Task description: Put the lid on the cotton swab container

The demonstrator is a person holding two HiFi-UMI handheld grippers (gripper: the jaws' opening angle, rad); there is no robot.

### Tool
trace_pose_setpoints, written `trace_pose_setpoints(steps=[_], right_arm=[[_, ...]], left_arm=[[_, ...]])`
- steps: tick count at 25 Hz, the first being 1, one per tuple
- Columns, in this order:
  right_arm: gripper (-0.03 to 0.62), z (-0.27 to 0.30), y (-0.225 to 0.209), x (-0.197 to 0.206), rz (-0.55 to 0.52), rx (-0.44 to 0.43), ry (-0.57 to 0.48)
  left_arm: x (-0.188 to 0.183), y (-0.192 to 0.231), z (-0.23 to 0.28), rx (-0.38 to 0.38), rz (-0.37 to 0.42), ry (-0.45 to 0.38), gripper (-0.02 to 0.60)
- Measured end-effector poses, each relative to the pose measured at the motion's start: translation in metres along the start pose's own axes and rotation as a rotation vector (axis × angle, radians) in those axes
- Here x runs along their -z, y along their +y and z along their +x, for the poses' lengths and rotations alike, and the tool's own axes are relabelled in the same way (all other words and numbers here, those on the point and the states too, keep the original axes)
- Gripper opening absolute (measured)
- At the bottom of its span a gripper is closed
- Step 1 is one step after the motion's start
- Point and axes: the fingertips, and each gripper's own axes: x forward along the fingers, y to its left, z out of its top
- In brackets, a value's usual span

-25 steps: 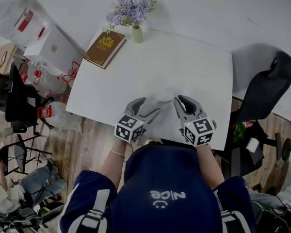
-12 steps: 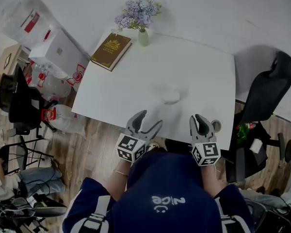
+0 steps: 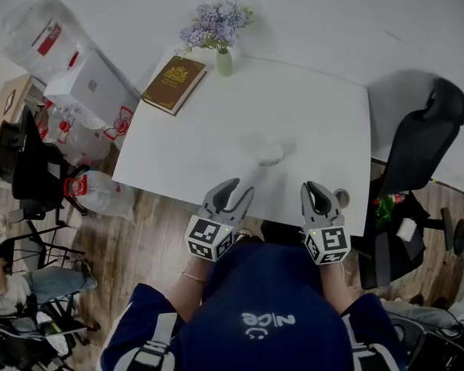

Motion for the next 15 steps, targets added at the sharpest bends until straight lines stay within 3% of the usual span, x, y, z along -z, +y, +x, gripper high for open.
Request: trace_pose_setpoints(steps=[2,3,9,15], right_arm=[[0.057,0.000,0.000,-0.001,-0.008,0.001,0.000],[0.057,-0.001,0.001,0.000,-0.007,0.002,0.000],[0.054,-0.003,-0.002,0.005,-0.016,0.004,0.028],[0.054,0.000,-0.010,0.003,-0.018,0.024,0.023]], left_arm=[[-0.004,-0.003,0.000,0.003,0.028,-0.002,0.060],[-0.005,-0.006,0.000,0.005,0.044,-0.003,0.035],[-0.006,-0.021,0.006,0.041,0.078,0.009,0.020],[-0.006,-0.022,0.011,0.054,0.051,0.010,0.019]])
